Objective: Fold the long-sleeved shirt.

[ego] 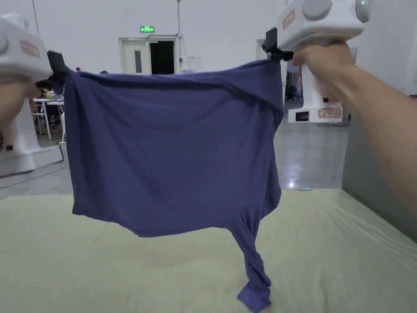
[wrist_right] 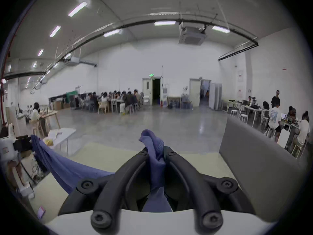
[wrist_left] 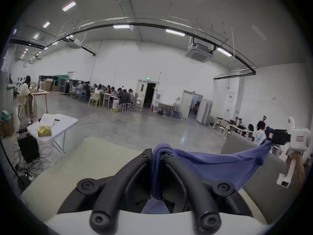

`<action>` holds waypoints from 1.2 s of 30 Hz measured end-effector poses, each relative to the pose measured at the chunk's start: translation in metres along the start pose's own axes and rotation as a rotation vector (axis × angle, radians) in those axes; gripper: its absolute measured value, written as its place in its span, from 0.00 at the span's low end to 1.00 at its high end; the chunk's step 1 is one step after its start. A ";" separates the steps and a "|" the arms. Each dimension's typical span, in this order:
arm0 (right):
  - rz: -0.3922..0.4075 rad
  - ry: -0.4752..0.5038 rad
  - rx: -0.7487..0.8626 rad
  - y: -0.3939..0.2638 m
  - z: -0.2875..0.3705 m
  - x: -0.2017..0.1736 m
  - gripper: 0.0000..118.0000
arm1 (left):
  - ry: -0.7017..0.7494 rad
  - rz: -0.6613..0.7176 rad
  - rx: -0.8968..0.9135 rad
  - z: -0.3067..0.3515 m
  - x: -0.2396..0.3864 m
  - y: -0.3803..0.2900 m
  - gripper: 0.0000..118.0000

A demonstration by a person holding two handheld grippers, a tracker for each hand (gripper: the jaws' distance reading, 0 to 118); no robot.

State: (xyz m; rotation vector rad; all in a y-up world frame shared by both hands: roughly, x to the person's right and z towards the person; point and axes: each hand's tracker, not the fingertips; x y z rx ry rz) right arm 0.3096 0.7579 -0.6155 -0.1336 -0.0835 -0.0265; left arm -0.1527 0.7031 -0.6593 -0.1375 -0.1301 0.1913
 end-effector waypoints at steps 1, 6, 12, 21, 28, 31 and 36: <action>-0.010 -0.014 0.010 0.011 -0.001 0.000 0.12 | -0.003 0.002 0.027 -0.005 0.007 0.010 0.05; 0.032 -0.063 0.105 0.044 0.001 0.001 0.12 | 0.006 -0.022 0.091 -0.017 0.038 0.048 0.05; -0.012 -0.094 0.128 0.045 -0.002 0.019 0.12 | -0.027 -0.079 0.122 -0.023 0.058 0.053 0.05; -0.090 -0.065 -0.046 -0.108 -0.042 0.044 0.12 | -0.075 -0.072 -0.063 -0.058 0.035 -0.081 0.05; -0.111 -0.033 -0.062 -0.170 0.029 0.062 0.12 | -0.126 -0.001 -0.113 0.007 0.003 -0.151 0.05; -0.085 -0.001 -0.080 -0.203 0.087 0.061 0.12 | -0.176 0.036 -0.095 0.057 -0.014 -0.183 0.05; -0.094 0.013 -0.143 -0.299 0.176 0.060 0.12 | -0.183 0.001 -0.163 0.144 -0.024 -0.275 0.05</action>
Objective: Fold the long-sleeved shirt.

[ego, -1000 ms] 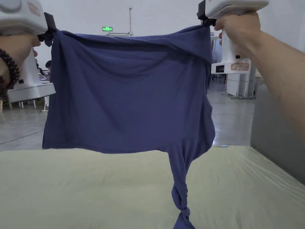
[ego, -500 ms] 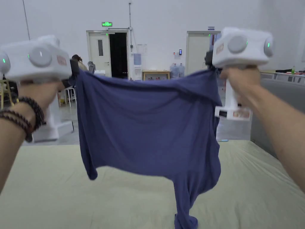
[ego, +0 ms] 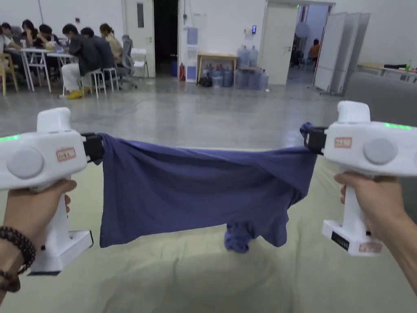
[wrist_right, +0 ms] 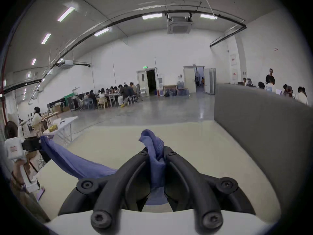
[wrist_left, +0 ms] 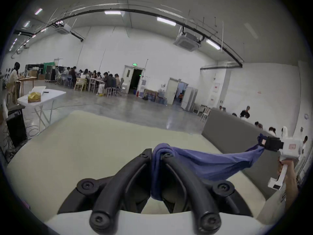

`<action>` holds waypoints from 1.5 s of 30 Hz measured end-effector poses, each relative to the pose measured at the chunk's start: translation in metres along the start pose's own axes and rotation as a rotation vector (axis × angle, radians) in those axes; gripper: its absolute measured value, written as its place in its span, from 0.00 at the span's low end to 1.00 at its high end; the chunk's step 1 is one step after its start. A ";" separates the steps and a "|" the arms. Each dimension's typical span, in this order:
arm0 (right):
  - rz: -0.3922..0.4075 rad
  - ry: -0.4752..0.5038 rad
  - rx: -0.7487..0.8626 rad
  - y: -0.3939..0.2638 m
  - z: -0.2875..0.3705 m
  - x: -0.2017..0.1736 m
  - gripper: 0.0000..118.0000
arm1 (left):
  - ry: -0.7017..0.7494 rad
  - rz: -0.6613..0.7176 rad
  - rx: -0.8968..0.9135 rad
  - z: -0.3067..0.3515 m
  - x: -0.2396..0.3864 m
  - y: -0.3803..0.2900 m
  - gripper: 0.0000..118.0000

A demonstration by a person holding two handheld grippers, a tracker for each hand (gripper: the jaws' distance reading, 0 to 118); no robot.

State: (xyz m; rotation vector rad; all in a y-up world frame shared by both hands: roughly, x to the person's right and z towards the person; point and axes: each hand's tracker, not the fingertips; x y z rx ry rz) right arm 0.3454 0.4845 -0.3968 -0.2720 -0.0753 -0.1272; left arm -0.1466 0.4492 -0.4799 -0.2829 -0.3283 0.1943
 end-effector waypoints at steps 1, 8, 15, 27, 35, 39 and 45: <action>-0.002 0.004 -0.032 -0.027 0.015 0.002 0.12 | 0.001 -0.019 0.001 0.017 0.003 -0.029 0.05; -0.027 -0.018 -0.344 -0.229 0.105 0.017 0.12 | 0.074 0.046 -0.233 0.126 -0.019 -0.237 0.05; 0.021 -0.025 -0.701 -0.334 0.150 0.008 0.12 | 0.133 -0.040 -0.474 0.178 -0.027 -0.313 0.05; 0.068 -0.067 -0.701 -0.325 0.169 0.008 0.99 | 0.115 0.035 -0.419 0.195 -0.027 -0.302 1.00; -0.031 -0.138 -0.529 -0.278 0.170 0.025 0.21 | 0.052 0.153 -0.288 0.194 -0.021 -0.252 0.37; -0.069 -0.102 -0.562 -0.287 0.160 0.026 0.03 | 0.003 0.196 -0.329 0.178 -0.012 -0.239 0.00; -0.067 -0.076 -0.590 -0.295 0.152 0.016 0.03 | 0.007 0.161 -0.357 0.155 -0.013 -0.248 0.00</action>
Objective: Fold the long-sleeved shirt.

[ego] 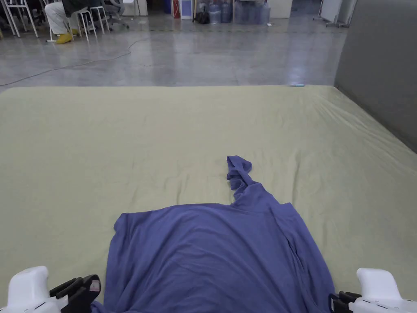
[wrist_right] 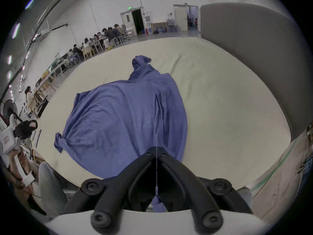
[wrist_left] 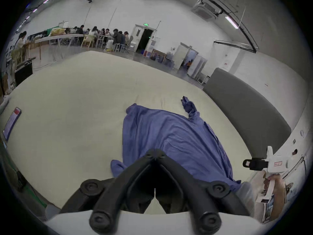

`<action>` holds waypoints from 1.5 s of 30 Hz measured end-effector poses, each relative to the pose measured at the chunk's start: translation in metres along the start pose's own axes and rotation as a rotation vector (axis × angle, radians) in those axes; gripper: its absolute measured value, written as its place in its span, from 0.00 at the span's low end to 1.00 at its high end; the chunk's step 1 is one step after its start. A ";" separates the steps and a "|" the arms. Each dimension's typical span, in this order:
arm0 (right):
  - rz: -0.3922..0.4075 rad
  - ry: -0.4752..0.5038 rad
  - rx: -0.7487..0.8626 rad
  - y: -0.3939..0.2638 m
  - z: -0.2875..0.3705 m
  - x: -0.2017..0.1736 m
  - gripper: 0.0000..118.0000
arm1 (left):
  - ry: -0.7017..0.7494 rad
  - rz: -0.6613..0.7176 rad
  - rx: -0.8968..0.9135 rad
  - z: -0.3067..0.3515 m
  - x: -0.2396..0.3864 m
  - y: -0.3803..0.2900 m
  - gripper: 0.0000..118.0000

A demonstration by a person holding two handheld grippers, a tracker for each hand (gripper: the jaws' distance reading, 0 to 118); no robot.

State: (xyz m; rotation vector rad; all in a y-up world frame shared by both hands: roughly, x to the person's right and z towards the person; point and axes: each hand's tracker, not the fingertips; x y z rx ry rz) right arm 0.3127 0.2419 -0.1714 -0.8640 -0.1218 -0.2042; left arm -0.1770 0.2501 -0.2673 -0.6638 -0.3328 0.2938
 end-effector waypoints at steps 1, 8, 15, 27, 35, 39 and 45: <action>0.001 0.002 -0.007 0.000 -0.003 -0.002 0.03 | -0.005 0.001 -0.006 -0.008 0.002 0.006 0.00; 0.035 0.010 -0.038 0.014 -0.019 -0.003 0.03 | 0.125 -0.103 -0.071 -0.120 0.009 0.086 0.90; 0.023 0.010 -0.066 0.019 -0.034 -0.001 0.03 | 0.308 -0.150 -0.295 -0.270 -0.018 0.116 0.82; 0.091 0.056 0.009 0.113 -0.061 0.007 0.03 | 0.247 -0.165 -0.280 -0.263 -0.008 0.093 0.01; 0.202 0.024 -0.149 0.278 -0.218 -0.009 0.94 | 0.211 -0.174 -0.255 -0.250 0.001 0.100 0.01; 0.272 -0.042 -0.341 0.300 -0.297 -0.016 0.92 | 0.191 -0.167 -0.249 -0.249 0.006 0.101 0.01; 0.330 -0.047 -0.482 0.285 -0.346 -0.022 0.49 | 0.173 -0.142 -0.254 -0.252 0.009 0.100 0.01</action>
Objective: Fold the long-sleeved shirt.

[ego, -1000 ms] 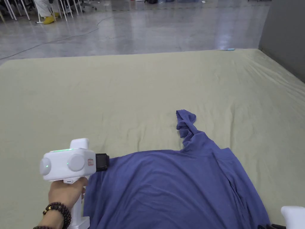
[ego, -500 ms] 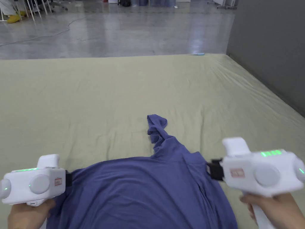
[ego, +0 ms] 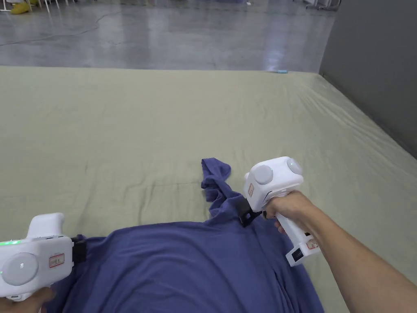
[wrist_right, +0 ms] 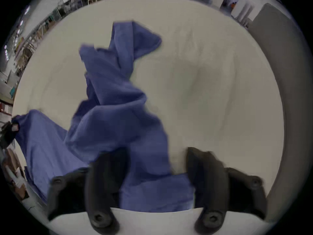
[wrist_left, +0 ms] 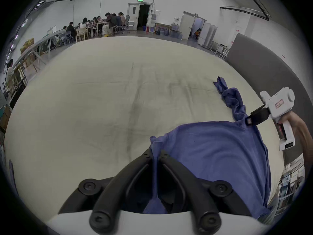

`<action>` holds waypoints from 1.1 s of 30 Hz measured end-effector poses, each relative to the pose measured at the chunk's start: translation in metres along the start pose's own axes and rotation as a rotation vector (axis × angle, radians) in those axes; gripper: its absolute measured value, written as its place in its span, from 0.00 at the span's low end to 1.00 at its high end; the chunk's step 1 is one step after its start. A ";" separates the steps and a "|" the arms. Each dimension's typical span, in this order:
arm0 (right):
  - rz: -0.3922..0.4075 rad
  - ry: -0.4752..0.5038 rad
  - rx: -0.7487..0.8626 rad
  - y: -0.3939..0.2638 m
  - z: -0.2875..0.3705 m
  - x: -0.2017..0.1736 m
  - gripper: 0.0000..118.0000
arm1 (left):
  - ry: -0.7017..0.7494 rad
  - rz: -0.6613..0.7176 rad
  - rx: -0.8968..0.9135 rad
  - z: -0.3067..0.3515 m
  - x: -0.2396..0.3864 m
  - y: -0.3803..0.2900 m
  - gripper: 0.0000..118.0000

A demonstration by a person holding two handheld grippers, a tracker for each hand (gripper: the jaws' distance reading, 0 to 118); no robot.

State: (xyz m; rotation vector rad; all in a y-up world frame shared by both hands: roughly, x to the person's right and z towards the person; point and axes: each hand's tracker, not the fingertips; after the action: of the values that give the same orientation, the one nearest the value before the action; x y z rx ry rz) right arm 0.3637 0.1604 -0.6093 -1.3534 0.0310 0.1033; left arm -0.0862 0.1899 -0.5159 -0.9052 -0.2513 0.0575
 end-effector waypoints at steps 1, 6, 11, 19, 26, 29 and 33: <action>-0.008 0.012 0.028 -0.002 0.002 -0.007 0.47 | 0.002 -0.001 0.000 0.000 0.001 0.000 0.01; 0.017 -0.078 0.050 0.001 0.016 -0.011 0.04 | -0.003 0.016 -0.006 -0.001 0.000 0.002 0.01; -0.081 -0.003 0.190 -0.021 0.062 0.000 0.03 | -0.012 0.023 0.049 0.029 0.000 0.007 0.01; -0.098 0.076 0.504 -0.048 0.223 0.003 0.03 | -0.063 0.040 0.288 0.129 0.002 0.067 0.01; -0.085 0.013 0.769 -0.013 0.369 0.003 0.03 | -0.061 0.001 0.512 0.212 0.016 0.174 0.01; -0.079 -0.044 0.886 0.018 0.428 0.008 0.03 | -0.024 -0.041 0.606 0.243 0.028 0.232 0.01; -0.123 -0.102 1.031 0.067 0.507 0.015 0.03 | 0.007 -0.055 0.708 0.274 0.039 0.315 0.01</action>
State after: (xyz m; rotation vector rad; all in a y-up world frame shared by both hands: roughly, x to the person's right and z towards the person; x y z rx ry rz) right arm 0.3538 0.6700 -0.5661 -0.3175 -0.0774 0.0386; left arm -0.0959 0.6021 -0.5940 -0.1943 -0.2259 0.0849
